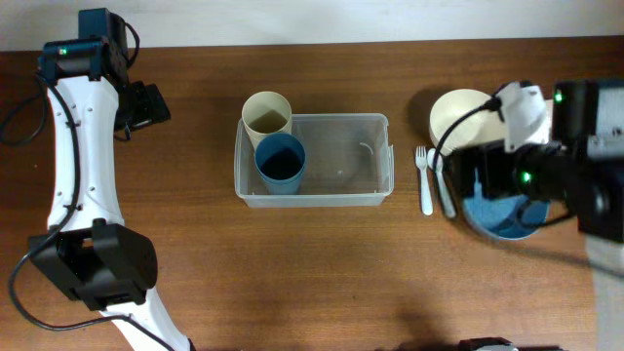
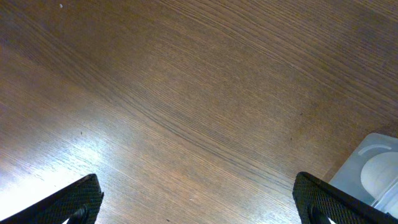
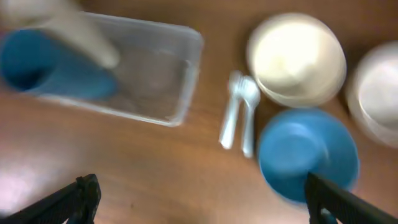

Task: Pack container
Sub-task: 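Move the right gripper over the blue bowl, then grasp the blue bowl's rim with the right gripper, then lift the blue bowl and carry it left over the container, then lower the blue bowl into the container's right side and release, then move the right gripper to the front cream bowl and grasp its rim, then lift the cream bowl and carry it over the container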

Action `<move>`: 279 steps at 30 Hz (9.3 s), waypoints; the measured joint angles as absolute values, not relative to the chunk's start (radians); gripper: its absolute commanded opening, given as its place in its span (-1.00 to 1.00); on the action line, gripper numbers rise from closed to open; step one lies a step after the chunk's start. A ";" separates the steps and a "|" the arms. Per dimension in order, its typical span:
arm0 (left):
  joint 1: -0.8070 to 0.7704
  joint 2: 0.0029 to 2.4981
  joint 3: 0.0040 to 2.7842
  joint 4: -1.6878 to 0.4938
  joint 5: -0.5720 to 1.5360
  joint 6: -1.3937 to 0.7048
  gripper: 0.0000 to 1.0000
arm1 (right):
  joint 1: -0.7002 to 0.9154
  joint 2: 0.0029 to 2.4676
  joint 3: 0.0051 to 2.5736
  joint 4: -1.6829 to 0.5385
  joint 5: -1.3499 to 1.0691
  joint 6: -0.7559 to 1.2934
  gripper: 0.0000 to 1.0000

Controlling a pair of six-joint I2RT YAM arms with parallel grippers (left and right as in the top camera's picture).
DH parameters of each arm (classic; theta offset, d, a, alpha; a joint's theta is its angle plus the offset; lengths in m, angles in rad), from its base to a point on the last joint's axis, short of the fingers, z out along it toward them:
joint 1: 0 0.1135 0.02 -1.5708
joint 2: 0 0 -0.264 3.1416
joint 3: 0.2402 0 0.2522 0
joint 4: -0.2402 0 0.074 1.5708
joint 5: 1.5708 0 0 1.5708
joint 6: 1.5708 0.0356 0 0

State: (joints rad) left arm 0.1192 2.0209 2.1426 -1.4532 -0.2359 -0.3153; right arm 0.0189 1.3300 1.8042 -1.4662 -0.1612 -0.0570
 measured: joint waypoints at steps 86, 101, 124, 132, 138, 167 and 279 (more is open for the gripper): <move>0.119 2.021 2.143 -1.453 -0.236 -0.315 0.99 | -0.624 1.719 1.149 -1.003 -0.265 0.340 -0.92; 0.119 2.021 2.143 -1.453 -0.236 -0.315 0.99 | -0.620 1.658 1.280 -1.190 -0.599 0.117 -0.92; 0.119 2.021 2.143 -1.453 -0.236 -0.315 0.99 | 0.139 1.604 1.292 -0.735 -0.525 0.336 -0.92; 0.119 2.021 2.143 -1.453 -0.236 -0.315 0.99 | 0.186 1.714 1.292 -0.681 -0.407 0.406 -0.92; 0.119 2.021 2.143 -1.453 -0.236 -0.315 1.00 | 0.186 1.794 1.292 -0.659 -0.389 0.419 -0.92; 0.119 2.021 2.143 -1.453 -0.236 -0.315 1.00 | 0.239 1.855 1.292 -0.614 -0.390 0.427 -0.22; 0.119 2.021 2.143 -1.453 -0.236 -0.315 1.00 | -0.298 2.234 1.834 -1.205 -0.198 0.455 -0.93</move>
State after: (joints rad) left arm 0.1192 2.0209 2.1426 -1.4532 -0.2359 -0.3153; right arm -0.2977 2.2345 1.8343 -1.2053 -0.1978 0.4549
